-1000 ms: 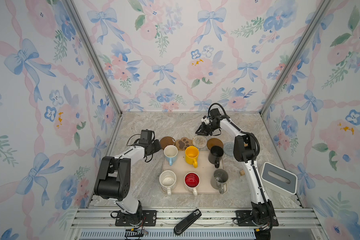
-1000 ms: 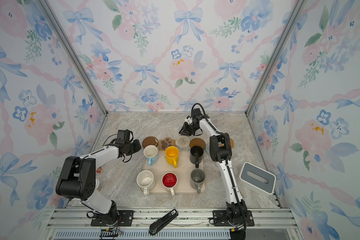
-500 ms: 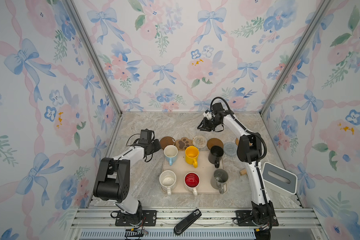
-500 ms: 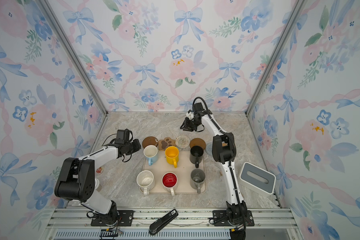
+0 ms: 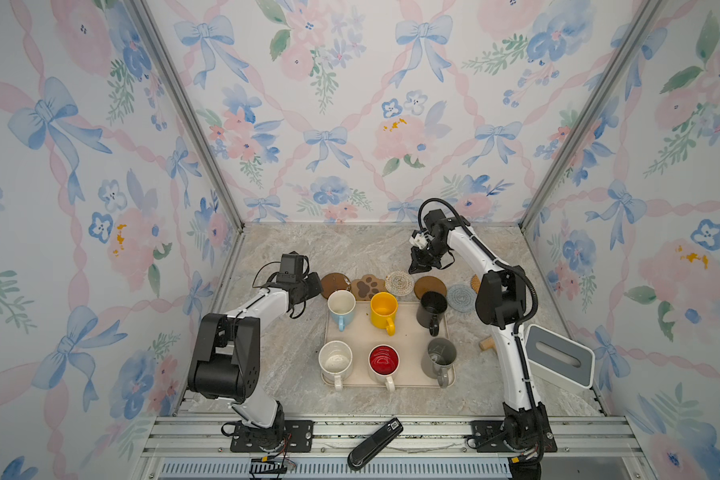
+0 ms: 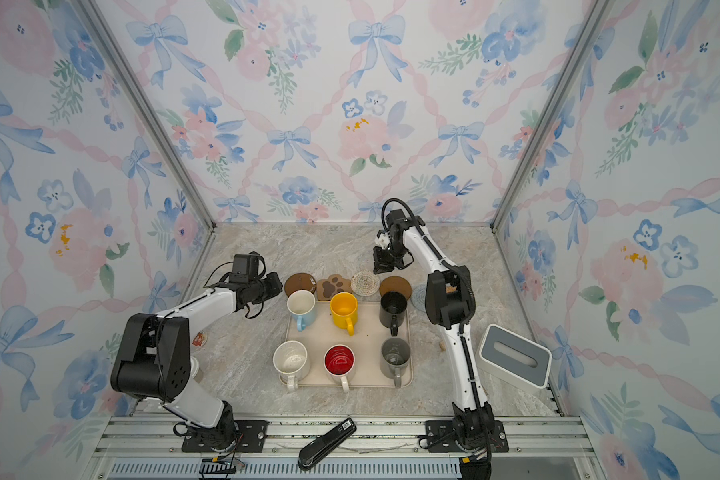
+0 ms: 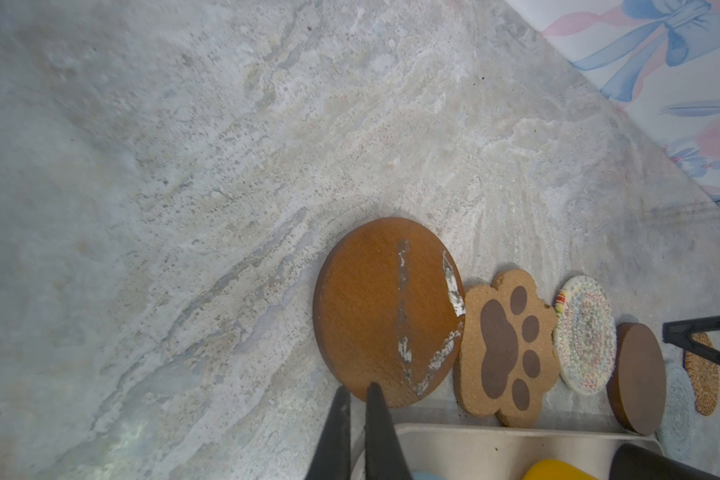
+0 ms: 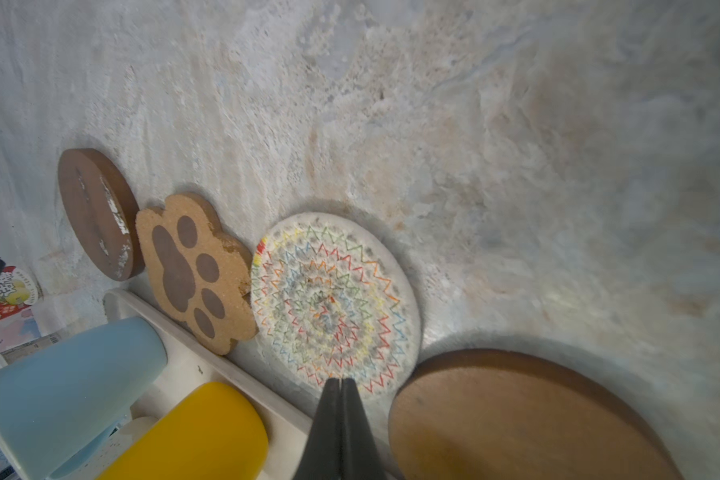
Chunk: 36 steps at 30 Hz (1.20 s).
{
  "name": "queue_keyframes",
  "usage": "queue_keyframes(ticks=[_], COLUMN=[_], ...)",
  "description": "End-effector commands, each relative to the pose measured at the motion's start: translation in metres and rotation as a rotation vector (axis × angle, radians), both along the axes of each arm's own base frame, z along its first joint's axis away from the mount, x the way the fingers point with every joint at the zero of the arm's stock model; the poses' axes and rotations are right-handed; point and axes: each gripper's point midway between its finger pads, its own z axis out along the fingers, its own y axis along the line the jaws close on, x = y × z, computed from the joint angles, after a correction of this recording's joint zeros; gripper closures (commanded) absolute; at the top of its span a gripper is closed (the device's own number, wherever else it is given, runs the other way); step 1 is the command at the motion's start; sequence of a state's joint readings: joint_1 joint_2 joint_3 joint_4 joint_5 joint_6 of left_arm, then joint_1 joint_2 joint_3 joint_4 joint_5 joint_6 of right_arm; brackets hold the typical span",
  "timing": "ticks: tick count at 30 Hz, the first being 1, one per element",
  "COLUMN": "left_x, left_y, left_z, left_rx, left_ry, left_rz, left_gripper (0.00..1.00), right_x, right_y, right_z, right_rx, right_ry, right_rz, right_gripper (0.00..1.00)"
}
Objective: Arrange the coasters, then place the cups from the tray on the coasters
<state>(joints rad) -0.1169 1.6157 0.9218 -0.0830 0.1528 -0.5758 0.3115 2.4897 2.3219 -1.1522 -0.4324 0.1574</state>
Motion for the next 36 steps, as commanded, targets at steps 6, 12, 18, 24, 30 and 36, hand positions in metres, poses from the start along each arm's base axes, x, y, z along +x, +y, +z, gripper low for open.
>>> queue_keyframes(ticks=[6,12,18,24,30,36], left_x=[0.000,-0.002,-0.002,-0.001,-0.002,-0.002], left_y=[0.001,0.001,0.002,0.002,0.003,0.003], left_z=[-0.002,-0.005,-0.006,-0.005,-0.006,-0.007], left_rx=[0.013,0.011,0.014,0.017,0.019,0.019], left_ry=[0.005,0.014,0.016,0.013,0.016,0.017], left_rz=[-0.018,-0.016,-0.014,-0.013,-0.010,-0.011], left_gripper=[0.92,0.92,0.92,0.92,0.92,0.92], right_x=[-0.024,-0.025,-0.033,-0.040,-0.047,-0.049], right_y=[0.005,0.008,0.017,0.032,0.043,0.051], right_z=[-0.039,-0.050,-0.061,-0.062,-0.065,-0.065], right_rx=[-0.049,-0.042,-0.033,-0.007,0.005,0.021], right_ry=[0.112,0.134,0.169,0.181,0.195,0.198], right_rz=[0.056,0.051,0.066,0.088,0.104,0.109], right_gripper=[1.00,1.00,1.00,1.00,1.00,1.00])
